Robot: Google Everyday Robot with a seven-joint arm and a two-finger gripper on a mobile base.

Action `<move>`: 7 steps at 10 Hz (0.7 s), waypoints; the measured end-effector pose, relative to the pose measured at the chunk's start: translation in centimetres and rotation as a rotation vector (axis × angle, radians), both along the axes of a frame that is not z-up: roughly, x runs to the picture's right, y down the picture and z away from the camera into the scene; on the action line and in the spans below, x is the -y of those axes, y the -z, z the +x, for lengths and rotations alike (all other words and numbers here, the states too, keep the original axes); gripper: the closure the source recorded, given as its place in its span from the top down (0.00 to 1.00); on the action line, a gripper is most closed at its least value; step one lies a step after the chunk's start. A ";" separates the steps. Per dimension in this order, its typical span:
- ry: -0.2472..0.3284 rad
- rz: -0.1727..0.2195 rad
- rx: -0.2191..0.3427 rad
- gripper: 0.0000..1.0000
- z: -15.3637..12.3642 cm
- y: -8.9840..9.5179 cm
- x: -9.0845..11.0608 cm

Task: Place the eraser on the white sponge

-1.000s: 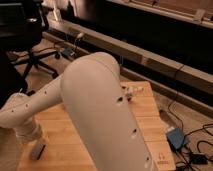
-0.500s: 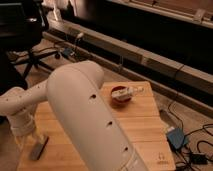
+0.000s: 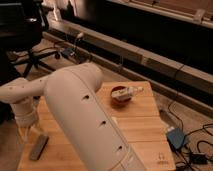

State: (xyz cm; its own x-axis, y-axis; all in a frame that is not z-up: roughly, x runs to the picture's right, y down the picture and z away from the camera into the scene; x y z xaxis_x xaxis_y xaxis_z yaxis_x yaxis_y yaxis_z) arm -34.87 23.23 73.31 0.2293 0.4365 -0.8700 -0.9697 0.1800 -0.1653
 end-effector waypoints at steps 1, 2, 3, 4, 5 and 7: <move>-0.006 -0.009 -0.012 0.65 1.1 -0.4 0.0; -0.019 -0.018 -0.020 0.65 2.0 -0.8 -0.2; -0.034 -0.026 -0.018 0.65 2.3 -1.1 -0.4; -0.055 -0.037 -0.007 0.65 2.2 -1.3 -1.0; -0.081 -0.044 0.015 0.65 1.7 -1.5 -1.5; -0.123 -0.058 0.047 0.65 0.8 -1.6 -2.1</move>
State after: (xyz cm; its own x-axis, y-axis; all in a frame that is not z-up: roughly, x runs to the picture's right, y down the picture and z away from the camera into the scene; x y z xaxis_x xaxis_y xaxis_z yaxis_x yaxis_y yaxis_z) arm -34.05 25.33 74.86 0.2179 0.4135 -0.8841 -0.9749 0.0489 -0.2174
